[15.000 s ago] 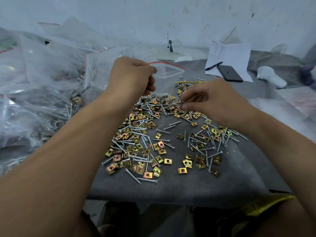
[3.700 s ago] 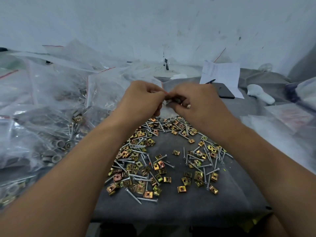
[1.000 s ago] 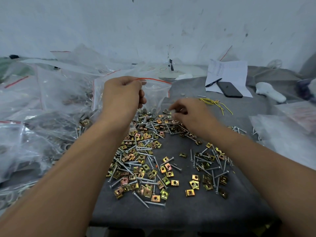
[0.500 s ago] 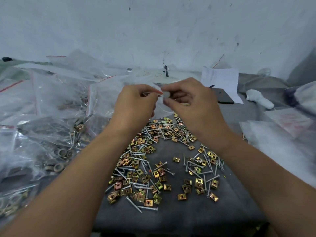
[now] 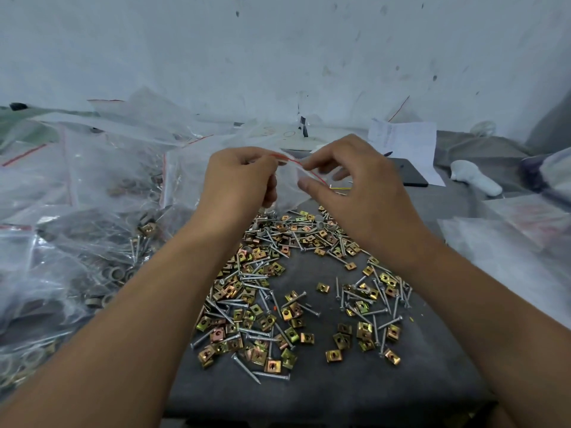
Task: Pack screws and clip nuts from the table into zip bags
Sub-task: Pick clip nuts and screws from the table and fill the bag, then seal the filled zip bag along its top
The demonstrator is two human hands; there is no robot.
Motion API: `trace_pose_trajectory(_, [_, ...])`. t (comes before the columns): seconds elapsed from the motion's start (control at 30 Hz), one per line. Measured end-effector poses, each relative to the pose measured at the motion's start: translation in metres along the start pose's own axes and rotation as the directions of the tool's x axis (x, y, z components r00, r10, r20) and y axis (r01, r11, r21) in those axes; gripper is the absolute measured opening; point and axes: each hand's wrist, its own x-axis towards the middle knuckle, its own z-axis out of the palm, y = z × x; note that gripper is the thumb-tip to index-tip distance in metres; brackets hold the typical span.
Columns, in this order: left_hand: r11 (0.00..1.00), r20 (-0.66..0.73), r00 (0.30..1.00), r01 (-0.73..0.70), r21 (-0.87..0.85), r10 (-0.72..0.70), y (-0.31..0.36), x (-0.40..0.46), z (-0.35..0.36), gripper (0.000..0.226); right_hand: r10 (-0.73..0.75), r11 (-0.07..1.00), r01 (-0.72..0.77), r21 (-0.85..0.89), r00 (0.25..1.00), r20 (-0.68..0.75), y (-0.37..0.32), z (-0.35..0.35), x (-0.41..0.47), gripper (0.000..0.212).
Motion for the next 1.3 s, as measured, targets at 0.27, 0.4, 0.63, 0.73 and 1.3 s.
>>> trace_pose_trajectory(0.27, [0.972, 0.097, 0.994, -0.032, -0.233, 0.056, 0.010, -0.002, -0.002, 0.021, 0.283, 0.892, -0.253, 0.375, 0.959, -0.026, 0.019, -0.009, 0.006, 0.026])
trace_pose_trajectory(0.4, [0.958, 0.140, 0.984, -0.063, -0.281, 0.106, 0.015, -0.001, -0.007, 0.014, 0.328, 0.790, -0.209, 0.577, 0.938, -0.110, 0.024, -0.021, 0.011, 0.017])
trace_pose_trajectory(0.63, [0.984, 0.139, 0.975, -0.168, -0.065, 0.175, 0.009, -0.003, -0.009, 0.011, 0.319, 0.706, -0.143, 0.694, 0.938, -0.132, 0.034, -0.034, 0.009, 0.013])
trace_pose_trajectory(0.73, [0.981, 0.078, 0.978, -0.196, 0.000, 0.195, 0.006, -0.001, -0.008, 0.007, 0.313, 0.728, -0.150, 0.669, 0.941, -0.131, 0.039, -0.035, 0.009, 0.012])
trace_pose_trajectory(1.3, [0.974, 0.020, 0.973, -0.228, 0.001, 0.228, 0.006, 0.001, -0.008, 0.013, 0.252, 0.908, -0.222, 0.354, 0.967, -0.042, 0.051, -0.039, 0.005, 0.008])
